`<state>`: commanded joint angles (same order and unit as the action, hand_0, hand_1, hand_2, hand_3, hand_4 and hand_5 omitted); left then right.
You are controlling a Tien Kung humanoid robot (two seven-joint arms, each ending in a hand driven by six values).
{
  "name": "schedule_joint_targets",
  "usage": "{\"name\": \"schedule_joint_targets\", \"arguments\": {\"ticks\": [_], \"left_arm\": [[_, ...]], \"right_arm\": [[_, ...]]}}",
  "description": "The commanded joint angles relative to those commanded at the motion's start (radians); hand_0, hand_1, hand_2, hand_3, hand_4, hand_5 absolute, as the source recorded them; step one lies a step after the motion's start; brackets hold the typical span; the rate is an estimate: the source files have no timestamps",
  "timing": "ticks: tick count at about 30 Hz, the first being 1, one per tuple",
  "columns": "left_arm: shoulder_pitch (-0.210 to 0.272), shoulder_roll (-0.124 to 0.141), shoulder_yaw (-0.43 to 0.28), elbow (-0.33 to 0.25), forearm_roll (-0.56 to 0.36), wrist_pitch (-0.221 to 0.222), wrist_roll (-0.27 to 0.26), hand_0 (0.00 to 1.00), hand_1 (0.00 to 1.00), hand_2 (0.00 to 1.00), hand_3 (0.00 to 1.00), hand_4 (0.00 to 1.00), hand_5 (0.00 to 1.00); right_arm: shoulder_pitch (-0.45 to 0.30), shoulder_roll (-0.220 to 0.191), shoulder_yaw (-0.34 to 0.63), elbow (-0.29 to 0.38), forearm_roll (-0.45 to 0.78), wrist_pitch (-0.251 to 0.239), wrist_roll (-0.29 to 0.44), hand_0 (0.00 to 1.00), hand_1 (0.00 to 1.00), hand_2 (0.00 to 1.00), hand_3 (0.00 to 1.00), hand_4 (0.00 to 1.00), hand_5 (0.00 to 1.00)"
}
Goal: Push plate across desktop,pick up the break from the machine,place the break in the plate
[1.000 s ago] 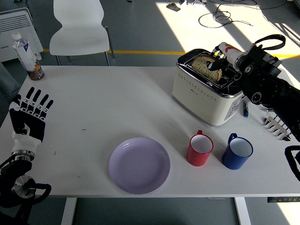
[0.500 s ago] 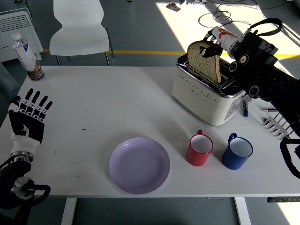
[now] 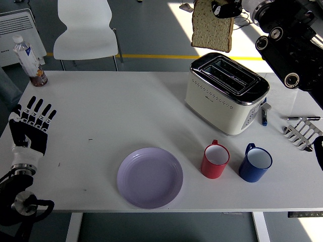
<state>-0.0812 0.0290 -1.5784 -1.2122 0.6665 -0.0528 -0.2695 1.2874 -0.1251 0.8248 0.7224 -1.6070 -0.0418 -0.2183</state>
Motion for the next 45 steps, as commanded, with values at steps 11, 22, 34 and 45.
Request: {"name": "schedule_joint_targets", "arguments": {"ticks": [11, 22, 34, 45], "left_arm": [[0.004, -0.003, -0.005, -0.002, 0.0, 0.0, 0.0, 0.796, 0.836, 0.91, 0.887, 0.508, 0.998], [0.004, -0.005, -0.013, -0.004, 0.001, 0.0, 0.0, 0.796, 0.835, 0.91, 0.883, 0.507, 0.998], [0.0, -0.007, -0.023, -0.006, 0.004, 0.001, 0.001, 0.8, 0.834, 0.909, 0.884, 0.503, 0.998], [-0.002, -0.01, -0.023, -0.006, 0.003, 0.002, -0.001, 0.8, 0.828, 0.906, 0.882, 0.506, 0.998]], "right_arm": [[-0.149, -0.096, -0.233, 0.41, 0.372, 0.051, -0.092, 0.291, 0.316, 0.402, 0.466, 0.38, 0.177], [-0.263, -0.097, -0.464, 0.561, 0.421, 0.021, -0.055, 0.298, 0.352, 0.401, 0.443, 0.406, 0.172], [-0.336, -0.045, -0.571, 0.482, 0.414, 0.002, 0.036, 0.319, 0.41, 0.42, 0.435, 0.411, 0.176], [-0.372, 0.007, -0.553, 0.339, 0.42, -0.003, 0.141, 0.433, 0.444, 0.51, 0.518, 0.335, 0.264]]}}
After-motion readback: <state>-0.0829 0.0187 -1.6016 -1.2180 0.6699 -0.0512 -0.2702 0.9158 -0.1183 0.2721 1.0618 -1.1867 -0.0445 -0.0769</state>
